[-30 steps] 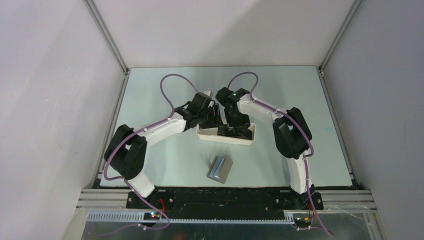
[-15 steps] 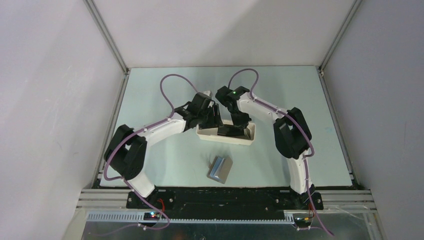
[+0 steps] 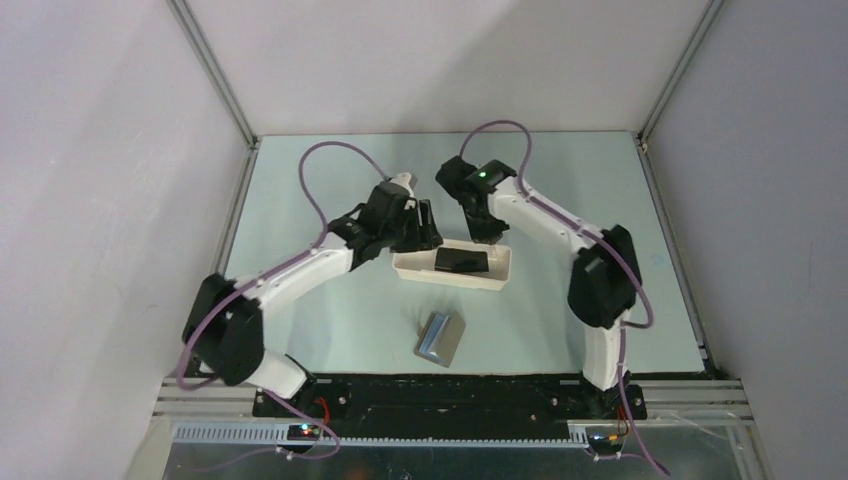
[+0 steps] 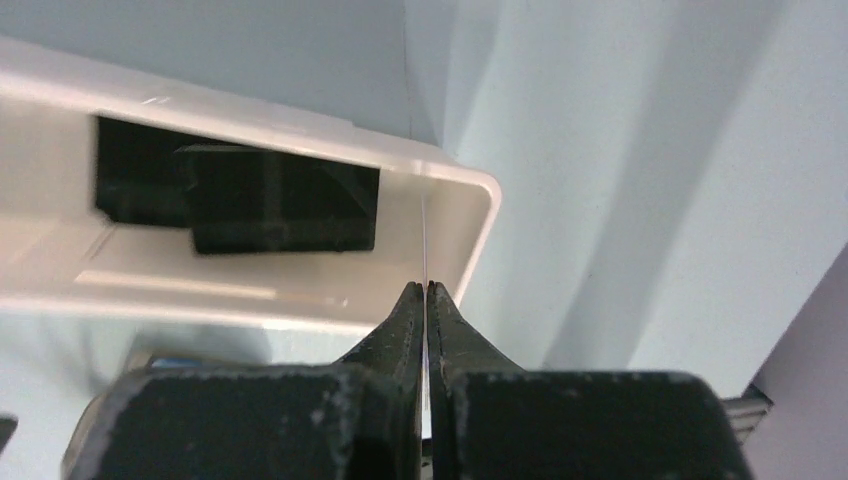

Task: Put the credit cards into the card holder
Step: Pick up the credit card from the storage box.

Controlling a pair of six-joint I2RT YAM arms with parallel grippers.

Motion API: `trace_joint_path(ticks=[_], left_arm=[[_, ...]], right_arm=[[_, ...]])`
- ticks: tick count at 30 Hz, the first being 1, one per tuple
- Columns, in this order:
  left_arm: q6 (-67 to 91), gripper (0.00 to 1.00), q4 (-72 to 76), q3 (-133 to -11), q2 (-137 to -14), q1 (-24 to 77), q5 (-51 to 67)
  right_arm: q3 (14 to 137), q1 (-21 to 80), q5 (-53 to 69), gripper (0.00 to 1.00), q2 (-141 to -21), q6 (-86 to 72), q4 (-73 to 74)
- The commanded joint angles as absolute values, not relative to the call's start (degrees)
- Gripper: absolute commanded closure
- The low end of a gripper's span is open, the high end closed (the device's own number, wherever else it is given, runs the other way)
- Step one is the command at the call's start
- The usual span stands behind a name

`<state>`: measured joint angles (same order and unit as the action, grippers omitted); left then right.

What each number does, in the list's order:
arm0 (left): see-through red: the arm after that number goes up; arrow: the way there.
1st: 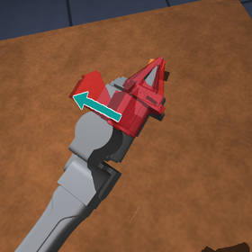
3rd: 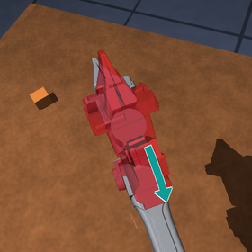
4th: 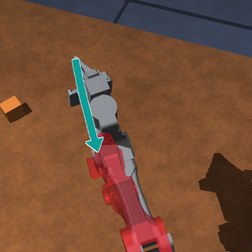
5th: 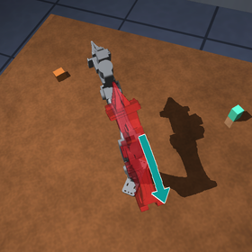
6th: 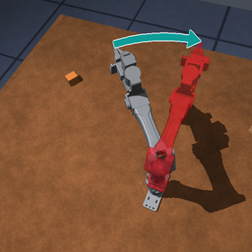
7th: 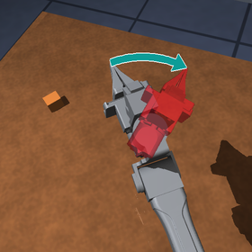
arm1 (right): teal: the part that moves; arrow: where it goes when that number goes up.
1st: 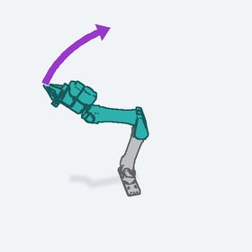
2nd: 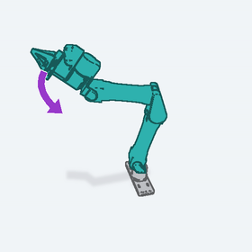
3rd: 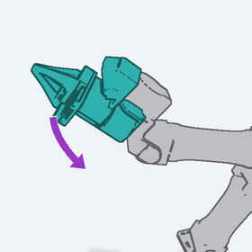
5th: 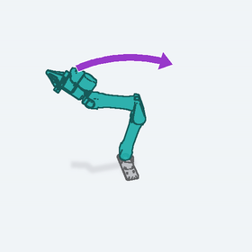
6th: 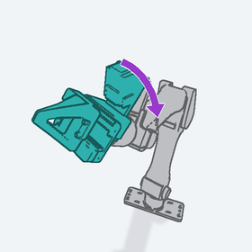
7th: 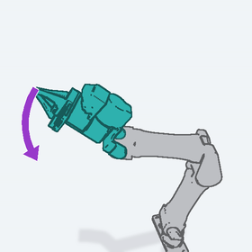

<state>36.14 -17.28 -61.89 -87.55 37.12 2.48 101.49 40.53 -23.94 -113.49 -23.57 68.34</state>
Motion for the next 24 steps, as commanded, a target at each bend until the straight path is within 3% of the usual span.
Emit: trace_joint_path(ticks=[1,7,12,17,24], left_arm=[[30.4,0.33,-16.2,-60.5,-77.1,37.3,0.2],[21.8,0.31,-15.2,-57.9,-64.6,37.2,5.2],[16.7,0.3,-14.9,-57.2,-59.0,37.2,24.7],[16.1,0.3,-14.7,-58.0,-59.0,38.9,41.3],[16.8,0.31,-14.5,-60.4,-63.8,43.4,51.0]], right_arm=[[104.7,39.6,-18.6,1.0,-101.5,-19.1,67.7],[100.4,35.4,0.8,1.0,-91.7,-12.5,66.0],[93.0,32.2,21.4,1.0,-81.7,-7.4,62.4],[85.7,31.6,35.9,1.0,-72.5,-6.1,59.0],[81.9,31.7,54.3,1.0,-69.6,-6.7,57.2]])
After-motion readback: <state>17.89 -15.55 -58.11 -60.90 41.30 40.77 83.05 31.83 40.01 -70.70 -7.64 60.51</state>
